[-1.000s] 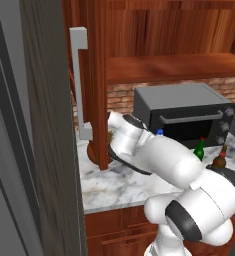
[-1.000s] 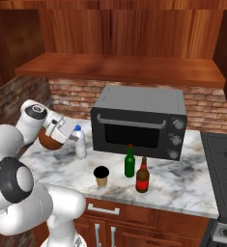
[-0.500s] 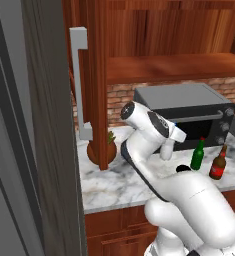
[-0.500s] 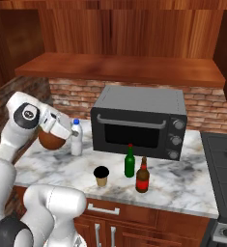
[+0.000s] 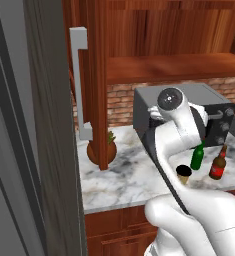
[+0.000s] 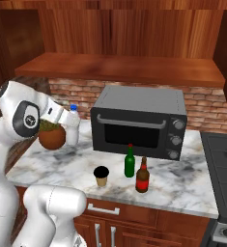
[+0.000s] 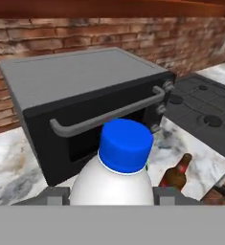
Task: Sort all alcoholic drinks to one cabinet, and non-alcoholic drinks to the other.
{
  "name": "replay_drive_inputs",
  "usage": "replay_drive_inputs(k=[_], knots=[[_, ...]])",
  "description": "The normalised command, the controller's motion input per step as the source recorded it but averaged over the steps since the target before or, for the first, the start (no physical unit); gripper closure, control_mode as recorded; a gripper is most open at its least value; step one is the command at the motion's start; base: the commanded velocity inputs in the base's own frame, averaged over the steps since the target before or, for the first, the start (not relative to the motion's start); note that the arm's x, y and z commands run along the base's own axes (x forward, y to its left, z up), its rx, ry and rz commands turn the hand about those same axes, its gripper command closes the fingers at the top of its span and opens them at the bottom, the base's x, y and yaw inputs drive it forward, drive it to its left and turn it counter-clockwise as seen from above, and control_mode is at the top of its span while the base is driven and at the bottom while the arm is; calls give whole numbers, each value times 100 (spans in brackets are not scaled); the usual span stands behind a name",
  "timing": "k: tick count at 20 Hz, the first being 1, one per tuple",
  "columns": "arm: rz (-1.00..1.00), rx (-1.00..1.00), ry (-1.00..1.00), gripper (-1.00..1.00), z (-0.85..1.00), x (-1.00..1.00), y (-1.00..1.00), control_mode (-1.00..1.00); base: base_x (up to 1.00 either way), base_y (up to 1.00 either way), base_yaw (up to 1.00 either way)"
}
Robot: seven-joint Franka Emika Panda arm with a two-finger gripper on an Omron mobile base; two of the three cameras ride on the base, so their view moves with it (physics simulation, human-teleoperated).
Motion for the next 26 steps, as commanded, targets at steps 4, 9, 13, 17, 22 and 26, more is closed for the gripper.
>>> replay_drive_inputs(k=[4,9,13,17,22,26], knots=[[29,0,-14,100,92,-14,2,-100,0,0,0],[29,0,-6,100,92,-3,6,-100,0,0,0],[28,0,-4,100,76,0,28,-100,0,0,0],[26,0,-7,100,68,0,31,-100,0,0,0],[21,0,-11,100,54,0,30,-100,0,0,0],[14,-1,-17,100,22,0,23,-100,0,0,0]])
